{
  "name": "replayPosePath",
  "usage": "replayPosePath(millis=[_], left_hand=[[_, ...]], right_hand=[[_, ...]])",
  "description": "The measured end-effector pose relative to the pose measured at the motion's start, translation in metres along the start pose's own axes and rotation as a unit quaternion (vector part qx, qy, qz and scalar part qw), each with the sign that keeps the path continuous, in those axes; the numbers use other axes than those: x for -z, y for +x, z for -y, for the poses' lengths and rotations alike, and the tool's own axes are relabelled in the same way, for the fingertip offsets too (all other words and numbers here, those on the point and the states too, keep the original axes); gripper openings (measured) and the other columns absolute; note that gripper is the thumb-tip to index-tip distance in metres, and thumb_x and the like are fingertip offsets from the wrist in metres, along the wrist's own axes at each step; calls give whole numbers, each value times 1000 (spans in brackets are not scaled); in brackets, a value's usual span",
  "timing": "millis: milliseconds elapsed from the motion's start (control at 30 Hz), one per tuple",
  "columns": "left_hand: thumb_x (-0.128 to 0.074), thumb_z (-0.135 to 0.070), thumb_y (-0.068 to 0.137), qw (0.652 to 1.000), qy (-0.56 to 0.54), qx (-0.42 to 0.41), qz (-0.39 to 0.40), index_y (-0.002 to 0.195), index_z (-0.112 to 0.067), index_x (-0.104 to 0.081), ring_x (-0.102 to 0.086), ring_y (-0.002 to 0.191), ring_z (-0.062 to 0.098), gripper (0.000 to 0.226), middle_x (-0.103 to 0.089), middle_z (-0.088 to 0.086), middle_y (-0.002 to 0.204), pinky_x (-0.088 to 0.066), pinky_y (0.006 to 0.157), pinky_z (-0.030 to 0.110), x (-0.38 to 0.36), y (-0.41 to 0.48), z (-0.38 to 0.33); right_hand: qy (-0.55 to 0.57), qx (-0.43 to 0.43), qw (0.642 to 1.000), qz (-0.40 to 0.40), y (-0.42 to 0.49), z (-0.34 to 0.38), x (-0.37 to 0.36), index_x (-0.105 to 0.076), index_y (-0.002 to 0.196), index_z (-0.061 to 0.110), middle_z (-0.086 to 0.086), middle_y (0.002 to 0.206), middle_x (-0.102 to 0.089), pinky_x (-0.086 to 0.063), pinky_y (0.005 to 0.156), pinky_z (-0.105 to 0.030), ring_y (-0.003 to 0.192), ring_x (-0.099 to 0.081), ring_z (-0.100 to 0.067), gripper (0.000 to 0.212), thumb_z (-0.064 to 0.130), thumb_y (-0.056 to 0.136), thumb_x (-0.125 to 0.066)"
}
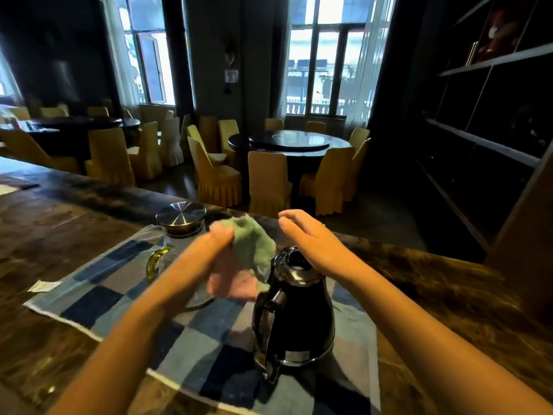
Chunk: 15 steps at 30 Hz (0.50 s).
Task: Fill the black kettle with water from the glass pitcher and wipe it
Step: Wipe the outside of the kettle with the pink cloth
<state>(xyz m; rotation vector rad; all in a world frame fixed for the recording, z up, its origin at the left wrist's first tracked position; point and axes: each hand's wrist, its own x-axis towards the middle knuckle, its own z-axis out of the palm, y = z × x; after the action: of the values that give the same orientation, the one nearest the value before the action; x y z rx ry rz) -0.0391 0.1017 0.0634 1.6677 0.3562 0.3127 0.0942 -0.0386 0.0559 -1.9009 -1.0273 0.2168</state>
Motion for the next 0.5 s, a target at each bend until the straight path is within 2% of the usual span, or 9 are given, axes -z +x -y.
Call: replayPosePath(millis=[33, 100, 200, 267, 300, 333, 400, 467, 500], left_hand=[[-50, -26, 89, 998, -5, -53, 26, 120, -20, -62, -63, 111, 22, 34, -67, 8, 120, -56, 81, 31, 3, 2, -11], [-56, -34, 82, 982, 44, -111, 147, 102, -46, -68, -69, 93, 3, 25, -72, -16, 104, -55, 67, 15, 8, -14, -35], [-59, -42, 81, 937, 183, -64, 291, 92, -62, -62, -64, 93, -9, 23, -67, -32, 100, -51, 67, 6, -5, -10, -67], [-59, -51, 78, 904, 261, -27, 336, 101, -56, -62, -65, 103, 9, 23, -68, -16, 112, -56, 81, 25, -24, -9, -81], [-58, -51, 79, 892, 294, -22, 344, 108, -47, -62, -64, 107, 20, 29, -67, -4, 117, -55, 88, 38, -37, -8, -84], [-56, -47, 82, 885, 308, -26, 350, 114, -36, -61, -63, 107, 23, 35, -65, 3, 118, -53, 92, 41, -47, -5, -85], [-51, -33, 90, 873, 305, -35, 378, 119, -17, -60, -67, 97, 11, 34, -70, -1, 109, -55, 84, 25, -68, 0, -86], [-47, -20, 96, 862, 296, -25, 411, 114, -9, -60, -68, 80, 1, 25, -73, -11, 91, -52, 66, 13, -86, 3, -88], [-46, -17, 96, 853, 293, -23, 431, 112, -10, -61, -68, 77, -1, 22, -73, -13, 87, -51, 64, 11, -94, 4, -89]], right_hand=[[19, 30, 999, -9, 1, 11, 8, -55, 121, 21, 3, 117, -60, -43, 92, -25, 113, -56, -14, 32, 39, 98, -43], [65, 55, 996, -6, 2, 29, 24, -61, 114, 16, -3, 114, -65, -46, 89, -32, 111, -59, -20, 34, 39, 98, -42], [114, -9, 987, 112, 0, 48, 55, -61, 118, 27, 3, 114, -66, -44, 83, -31, 110, -60, -15, 49, 60, 91, -36], [106, -26, 971, 211, -8, 47, 76, -65, 111, 32, 4, 114, -68, -49, 87, -33, 106, -64, -14, 41, 59, 89, -43], [104, -9, 965, 242, -14, 44, 86, -68, 108, 29, 6, 107, -71, -52, 82, -28, 99, -67, -10, 32, 48, 92, -48], [102, 9, 960, 259, -21, 39, 96, -69, 103, 25, 8, 97, -72, -53, 73, -21, 89, -68, -6, 22, 36, 94, -52], [105, 20, 959, 261, -36, 29, 116, -69, 93, 21, 10, 83, -70, -50, 61, -12, 74, -65, -2, 12, 21, 93, -58], [115, 14, 962, 249, -52, 17, 137, -68, 86, 21, 7, 80, -69, -52, 60, -14, 72, -65, -5, 5, 20, 87, -64], [114, 12, 962, 247, -60, 10, 147, -68, 84, 21, 6, 79, -69, -54, 62, -16, 73, -66, -6, 2, 21, 84, -67]])
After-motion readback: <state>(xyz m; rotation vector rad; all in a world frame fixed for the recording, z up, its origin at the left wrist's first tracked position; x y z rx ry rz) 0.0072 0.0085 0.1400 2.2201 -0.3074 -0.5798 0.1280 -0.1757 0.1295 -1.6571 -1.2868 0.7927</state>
